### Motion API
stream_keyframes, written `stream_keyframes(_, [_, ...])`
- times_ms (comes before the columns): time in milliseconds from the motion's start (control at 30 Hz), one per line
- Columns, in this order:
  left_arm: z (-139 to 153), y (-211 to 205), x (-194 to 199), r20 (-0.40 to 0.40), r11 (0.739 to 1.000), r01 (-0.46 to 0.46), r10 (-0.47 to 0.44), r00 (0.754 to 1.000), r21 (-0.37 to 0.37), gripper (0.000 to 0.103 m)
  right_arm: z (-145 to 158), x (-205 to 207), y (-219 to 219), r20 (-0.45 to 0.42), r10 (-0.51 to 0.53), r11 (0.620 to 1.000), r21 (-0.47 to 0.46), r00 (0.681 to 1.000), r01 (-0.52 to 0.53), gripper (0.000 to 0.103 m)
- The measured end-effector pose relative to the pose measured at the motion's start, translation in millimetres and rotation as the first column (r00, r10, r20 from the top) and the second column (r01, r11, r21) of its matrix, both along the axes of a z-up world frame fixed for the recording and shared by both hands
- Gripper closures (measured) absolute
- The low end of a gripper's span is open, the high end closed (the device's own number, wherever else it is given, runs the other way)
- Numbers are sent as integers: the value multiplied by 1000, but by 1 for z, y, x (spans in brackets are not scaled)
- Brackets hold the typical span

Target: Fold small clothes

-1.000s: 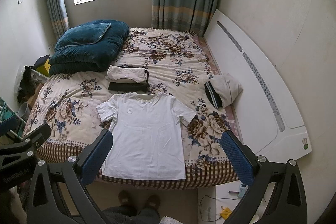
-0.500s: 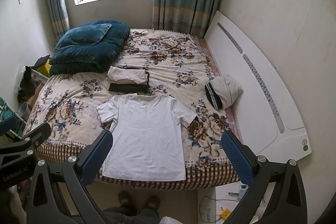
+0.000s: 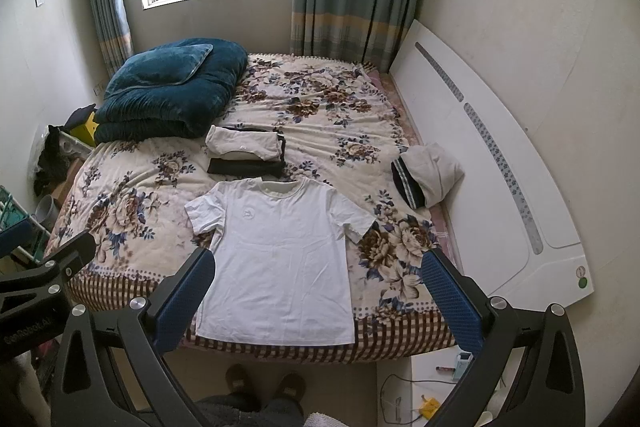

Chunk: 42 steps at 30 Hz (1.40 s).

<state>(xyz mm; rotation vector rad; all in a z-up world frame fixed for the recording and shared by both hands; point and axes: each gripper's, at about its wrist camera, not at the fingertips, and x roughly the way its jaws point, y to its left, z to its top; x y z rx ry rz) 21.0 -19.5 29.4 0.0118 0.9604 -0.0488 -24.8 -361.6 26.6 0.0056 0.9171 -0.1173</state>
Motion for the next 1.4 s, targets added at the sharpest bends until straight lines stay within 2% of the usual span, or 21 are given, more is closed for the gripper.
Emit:
stream_keyframes(200, [-2, 0, 0, -4, 1000, 2, -2, 1000, -2, 0, -1, 0, 1, 0, -2, 1000, 1, 1000, 2, 0])
stream_keyframes(367, [-10, 1, 20, -9, 1000, 6, -6, 1000, 5, 0, -2, 5, 0, -14, -23, 1000, 11, 1000, 23, 0])
stream_keyframes(467, [-33, 5, 46, 6, 999, 3, -3, 1000, 35, 0, -13, 13, -8, -25, -73, 997, 35, 997, 74, 0])
stream_keyframes(567, [-62, 12, 65, 13, 999, -4, 4, 1000, 51, 0, -47, 32, -18, -46, -149, 987, 58, 988, 151, 0])
stream_keyframes(667, [-104, 8, 97, 13, 995, -12, 11, 1000, 101, 0, -104, 64, -26, -77, -238, 969, 53, 968, 243, 0])
stream_keyframes(700, [-122, 5, 111, 0, 991, -18, 18, 1000, 133, 0, -122, 74, -34, -87, -270, 960, 51, 959, 275, 0])
stream_keyframes(800, [-176, -4, 151, -50, 985, -20, 29, 998, 169, 0, -183, 108, -62, -147, -351, 932, 44, 925, 360, 0])
stream_keyframes(967, [-256, -16, 206, -140, 977, -38, 69, 988, 212, 0, -299, 170, -128, -289, -449, 863, 103, 846, 494, 0])
stream_keyframes(1067, [-318, -25, 249, -207, 961, -73, 131, 970, 265, 0, -376, 204, -167, -371, -477, 810, 166, 797, 562, 0])
stream_keyframes(1133, [-355, -24, 271, -249, 956, -110, 181, 951, 273, 0, -437, 226, -194, -429, -488, 760, 219, 760, 612, 0])
stream_keyframes(1200, [-397, -23, 291, -313, 953, -145, 228, 922, 265, 0, -497, 247, -220, -479, -496, 698, 277, 724, 661, 0])
stream_keyframes(1233, [-410, -22, 297, -335, 952, -158, 243, 910, 263, 0, -530, 257, -233, -506, -502, 658, 303, 701, 690, 0])
stream_keyframes(1267, [-438, -21, 307, -374, 951, -179, 267, 888, 253, 0, -563, 266, -245, -533, -507, 612, 330, 677, 718, 0])
stream_keyframes(1300, [-455, -21, 313, -398, 950, -188, 277, 874, 249, 0, -584, 273, -252, -552, -510, 577, 350, 660, 738, 0])
stream_keyframes(1367, [-490, -23, 323, -437, 949, -202, 293, 850, 243, 0, -642, 288, -272, -593, -522, 468, 401, 613, 787, 1])
stream_keyframes(1400, [-510, -24, 328, -454, 948, -205, 298, 840, 243, 0, -660, 291, -276, -613, -523, 423, 417, 592, 805, 4])
